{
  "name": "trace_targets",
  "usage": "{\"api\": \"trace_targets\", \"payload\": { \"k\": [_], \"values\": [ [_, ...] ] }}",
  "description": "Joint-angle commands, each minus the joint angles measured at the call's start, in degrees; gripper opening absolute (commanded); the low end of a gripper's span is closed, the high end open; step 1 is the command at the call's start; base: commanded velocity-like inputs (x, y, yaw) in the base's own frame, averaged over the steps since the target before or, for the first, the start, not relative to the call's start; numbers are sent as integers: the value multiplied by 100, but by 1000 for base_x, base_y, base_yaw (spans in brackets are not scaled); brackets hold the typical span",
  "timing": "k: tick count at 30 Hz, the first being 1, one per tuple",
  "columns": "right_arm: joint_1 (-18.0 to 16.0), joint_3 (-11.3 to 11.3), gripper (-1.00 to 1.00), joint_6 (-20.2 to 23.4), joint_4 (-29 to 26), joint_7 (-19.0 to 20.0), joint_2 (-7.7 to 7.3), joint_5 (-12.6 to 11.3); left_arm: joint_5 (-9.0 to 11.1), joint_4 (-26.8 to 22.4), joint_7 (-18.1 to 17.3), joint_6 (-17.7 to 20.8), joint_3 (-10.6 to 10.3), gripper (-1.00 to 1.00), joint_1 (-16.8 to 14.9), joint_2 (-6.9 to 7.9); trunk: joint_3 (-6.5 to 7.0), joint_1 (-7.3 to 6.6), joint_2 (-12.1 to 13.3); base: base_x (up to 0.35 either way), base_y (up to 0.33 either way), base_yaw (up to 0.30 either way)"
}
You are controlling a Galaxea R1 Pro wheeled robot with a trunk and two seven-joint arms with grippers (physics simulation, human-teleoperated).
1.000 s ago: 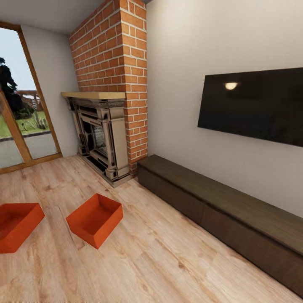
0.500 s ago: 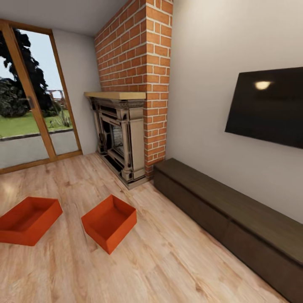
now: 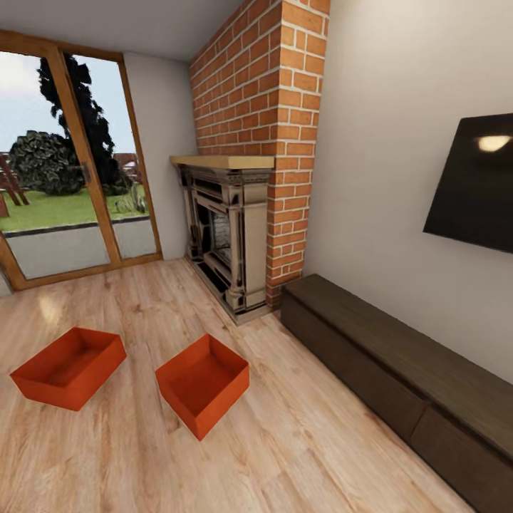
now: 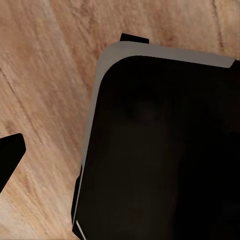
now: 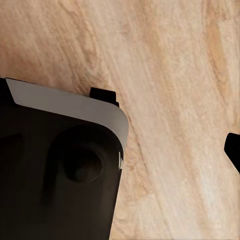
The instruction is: Move the two storage containers from the living room to the garage. In the garage, place one container on the floor and stack the other container on top of it (either order is fine).
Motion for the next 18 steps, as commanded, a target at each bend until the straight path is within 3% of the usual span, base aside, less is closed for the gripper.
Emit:
{"api": "trace_targets", "payload": {
  "k": [1,18],
  "values": [
    [-5,48,100,-27,14,-2,3,-45,26,0,3,-13,8,100,-2,-2,-5,0,-3,88,0,18],
    [-5,47,100,-27,14,-2,4,-45,34,0,-3,-13,3,100,-2,1,-5,0,-3,294,0,1]
  ]
}}
